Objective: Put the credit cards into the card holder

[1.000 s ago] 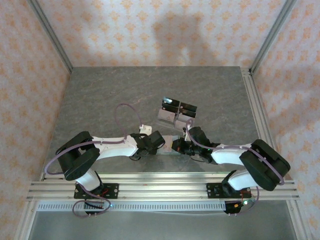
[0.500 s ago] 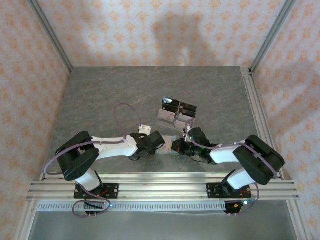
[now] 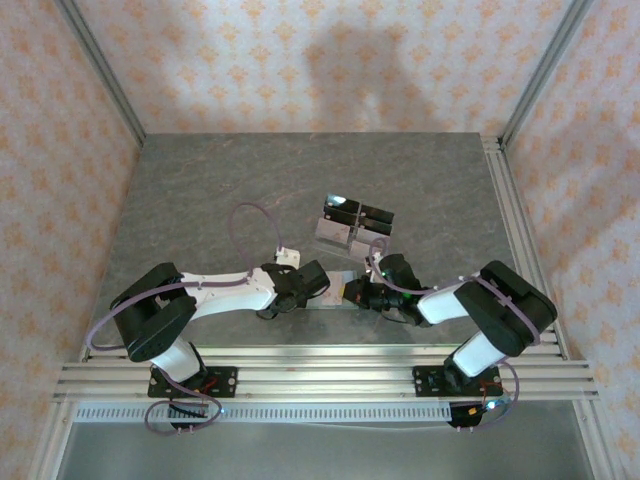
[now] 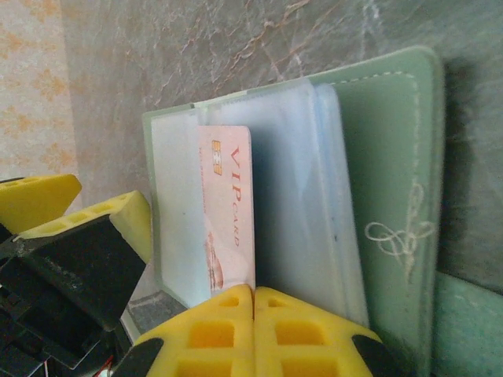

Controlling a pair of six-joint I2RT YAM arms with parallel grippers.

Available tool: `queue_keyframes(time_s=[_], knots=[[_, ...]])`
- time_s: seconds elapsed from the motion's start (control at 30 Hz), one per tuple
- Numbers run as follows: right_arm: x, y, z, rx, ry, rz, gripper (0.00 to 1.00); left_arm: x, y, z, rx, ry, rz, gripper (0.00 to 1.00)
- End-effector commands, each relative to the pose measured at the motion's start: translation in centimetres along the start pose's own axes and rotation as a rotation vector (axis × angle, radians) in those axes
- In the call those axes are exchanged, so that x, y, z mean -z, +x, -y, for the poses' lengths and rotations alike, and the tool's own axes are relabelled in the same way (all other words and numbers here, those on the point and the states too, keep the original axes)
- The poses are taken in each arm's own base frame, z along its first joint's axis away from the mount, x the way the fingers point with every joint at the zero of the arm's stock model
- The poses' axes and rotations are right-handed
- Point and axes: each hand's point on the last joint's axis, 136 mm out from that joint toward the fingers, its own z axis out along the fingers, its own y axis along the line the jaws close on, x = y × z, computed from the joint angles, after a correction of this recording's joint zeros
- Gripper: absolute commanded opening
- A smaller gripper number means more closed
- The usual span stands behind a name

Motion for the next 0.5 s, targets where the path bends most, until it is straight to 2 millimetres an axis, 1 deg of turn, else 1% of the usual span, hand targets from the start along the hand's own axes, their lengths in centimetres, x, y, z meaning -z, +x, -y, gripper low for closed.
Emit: queue_keyframes(time_s=[0.0, 0.17, 0.47], knots=[[-0.41, 0.58, 0.94, -0.003, 0.015, -0.033, 0.00, 0.09, -0.46, -0.90, -0.009, -0.058, 0.027, 1.00], [-0.61, 0.59, 0.92, -0.004, 0.012, -0.043, 0.00, -0.21, 0.00, -0.88, -0.006, -0.057, 0.019, 1.00], [-1.08, 0.54, 0.54, -0.005, 0.001, -0.063, 0.00, -0.46, 0.18, -0.50, 0.002, -0.043, 0.012, 1.00]])
